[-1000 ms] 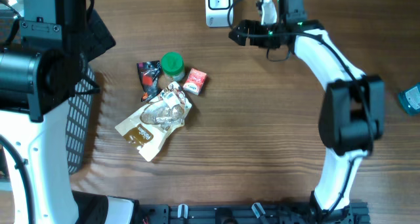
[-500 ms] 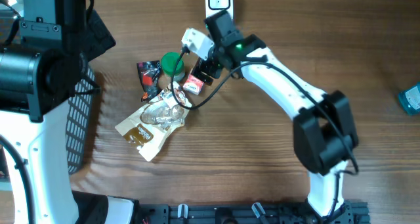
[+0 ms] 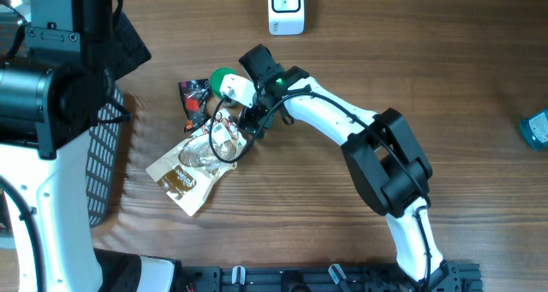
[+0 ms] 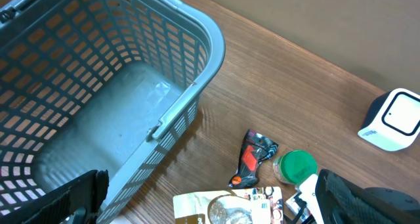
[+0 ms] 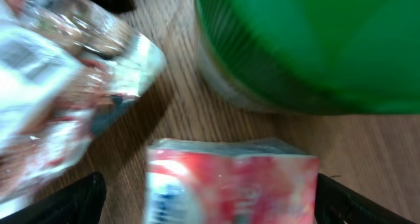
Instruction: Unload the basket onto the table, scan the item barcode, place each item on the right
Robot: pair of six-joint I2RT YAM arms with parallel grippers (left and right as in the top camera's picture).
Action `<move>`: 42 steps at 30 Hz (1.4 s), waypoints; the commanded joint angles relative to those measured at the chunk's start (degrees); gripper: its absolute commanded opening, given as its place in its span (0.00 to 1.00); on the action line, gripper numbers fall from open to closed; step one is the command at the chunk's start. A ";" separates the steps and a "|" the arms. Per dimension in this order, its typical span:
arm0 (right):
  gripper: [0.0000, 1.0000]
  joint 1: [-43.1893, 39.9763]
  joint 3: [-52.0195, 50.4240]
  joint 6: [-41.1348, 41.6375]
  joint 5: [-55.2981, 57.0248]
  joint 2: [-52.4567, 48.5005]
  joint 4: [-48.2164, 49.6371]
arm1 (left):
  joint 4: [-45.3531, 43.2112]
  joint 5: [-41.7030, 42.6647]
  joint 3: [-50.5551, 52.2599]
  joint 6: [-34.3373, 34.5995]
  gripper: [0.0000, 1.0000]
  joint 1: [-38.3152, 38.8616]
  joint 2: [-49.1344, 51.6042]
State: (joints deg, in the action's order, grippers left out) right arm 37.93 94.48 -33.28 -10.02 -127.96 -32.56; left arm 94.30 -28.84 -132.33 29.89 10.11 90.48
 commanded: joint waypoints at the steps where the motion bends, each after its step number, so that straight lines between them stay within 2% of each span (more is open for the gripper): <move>1: 1.00 -0.35 -0.09 0.76 -0.33 -1.92 0.42 | -0.13 -0.13 -0.31 0.59 1.00 -0.17 -0.37; 5: 1.00 -1.97 -0.09 3.32 -0.37 -3.52 2.25 | -0.13 -0.13 -0.31 0.59 1.00 -0.17 -0.37; 7: 0.88 -2.69 -0.09 3.52 -0.90 -3.74 2.27 | -0.13 -0.13 -0.31 0.59 1.00 -0.17 -0.37; 9: 0.81 -3.48 -0.09 4.96 -2.34 -3.74 2.60 | -0.13 -0.13 -0.31 0.59 1.00 -0.17 -0.37; 13: 0.78 -4.48 0.15 9.73 -4.72 -3.72 3.21 | -0.13 -0.13 -0.31 0.59 1.00 -0.17 -0.37; 22: 0.76 -4.94 5.57 34.84 -5.09 1.60 -1.62 | -0.13 -0.13 -0.31 0.59 1.00 -0.17 -0.37; 24: 0.96 -5.01 5.70 30.56 -4.94 1.86 -1.90 | -0.13 -0.13 -0.31 0.61 1.00 -0.17 -0.37; 26: 0.99 -5.01 5.64 27.61 -4.61 1.81 -2.71 | -0.13 -0.13 -0.31 0.61 1.00 -0.17 -0.37; 31: 1.00 -5.01 5.53 22.60 2.19 0.94 -2.95 | -0.13 -0.13 -0.31 0.59 1.00 -0.17 -0.37; 35: 1.00 -4.59 5.25 18.32 -1.22 0.22 -4.61 | -0.13 -0.13 -0.31 0.59 1.00 -0.17 -0.37; 42: 1.00 -2.47 5.25 16.33 -3.19 0.07 -7.15 | -0.13 -0.13 -0.31 0.59 1.00 -0.17 -0.37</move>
State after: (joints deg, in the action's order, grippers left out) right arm 34.24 99.07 -14.55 -11.14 -127.61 -39.24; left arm 94.30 -28.84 -132.33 29.89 10.11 90.48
